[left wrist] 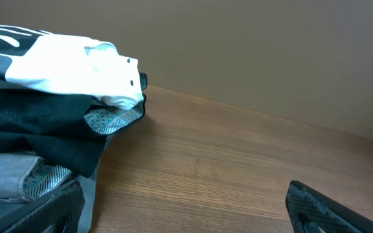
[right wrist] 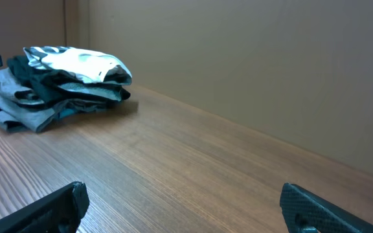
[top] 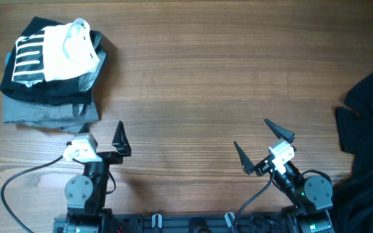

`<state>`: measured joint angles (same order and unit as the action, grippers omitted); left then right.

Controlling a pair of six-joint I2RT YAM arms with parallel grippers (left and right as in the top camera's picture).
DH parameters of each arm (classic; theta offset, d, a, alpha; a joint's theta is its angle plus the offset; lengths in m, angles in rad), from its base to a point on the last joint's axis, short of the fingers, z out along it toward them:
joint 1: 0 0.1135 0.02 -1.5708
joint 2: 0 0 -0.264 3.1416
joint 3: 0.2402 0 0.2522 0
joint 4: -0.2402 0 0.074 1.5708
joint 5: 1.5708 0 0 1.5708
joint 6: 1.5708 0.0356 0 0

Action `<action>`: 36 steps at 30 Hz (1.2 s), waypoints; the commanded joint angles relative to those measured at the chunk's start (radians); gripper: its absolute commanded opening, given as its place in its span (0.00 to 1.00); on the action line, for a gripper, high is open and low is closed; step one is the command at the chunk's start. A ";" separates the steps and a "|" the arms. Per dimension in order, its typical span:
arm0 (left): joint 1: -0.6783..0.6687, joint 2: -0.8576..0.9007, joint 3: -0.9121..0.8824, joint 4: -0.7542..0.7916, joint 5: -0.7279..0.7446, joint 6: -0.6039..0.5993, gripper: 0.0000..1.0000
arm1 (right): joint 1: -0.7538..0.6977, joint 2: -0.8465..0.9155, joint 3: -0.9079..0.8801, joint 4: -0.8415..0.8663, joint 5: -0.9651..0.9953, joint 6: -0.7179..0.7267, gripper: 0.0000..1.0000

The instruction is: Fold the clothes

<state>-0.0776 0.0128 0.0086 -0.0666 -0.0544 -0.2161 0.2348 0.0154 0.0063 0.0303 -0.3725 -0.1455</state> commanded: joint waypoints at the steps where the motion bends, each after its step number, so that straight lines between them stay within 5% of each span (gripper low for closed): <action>1: -0.003 -0.006 -0.003 -0.002 0.009 -0.009 1.00 | -0.004 -0.005 -0.001 0.002 0.007 0.014 1.00; 24: -0.004 -0.006 -0.003 -0.002 0.013 -0.010 1.00 | -0.004 -0.005 -0.001 0.011 -0.011 0.020 1.00; 32: -0.004 -0.006 0.001 0.199 0.070 -0.010 1.00 | -0.004 -0.004 0.021 0.029 -0.019 0.167 1.00; 36: -0.004 0.015 0.124 0.092 0.119 -0.010 1.00 | -0.004 0.048 0.166 -0.102 0.071 0.227 1.00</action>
<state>-0.0776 0.0147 0.0223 0.0917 0.0124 -0.2199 0.2348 0.0235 0.0463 -0.0235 -0.3645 0.0193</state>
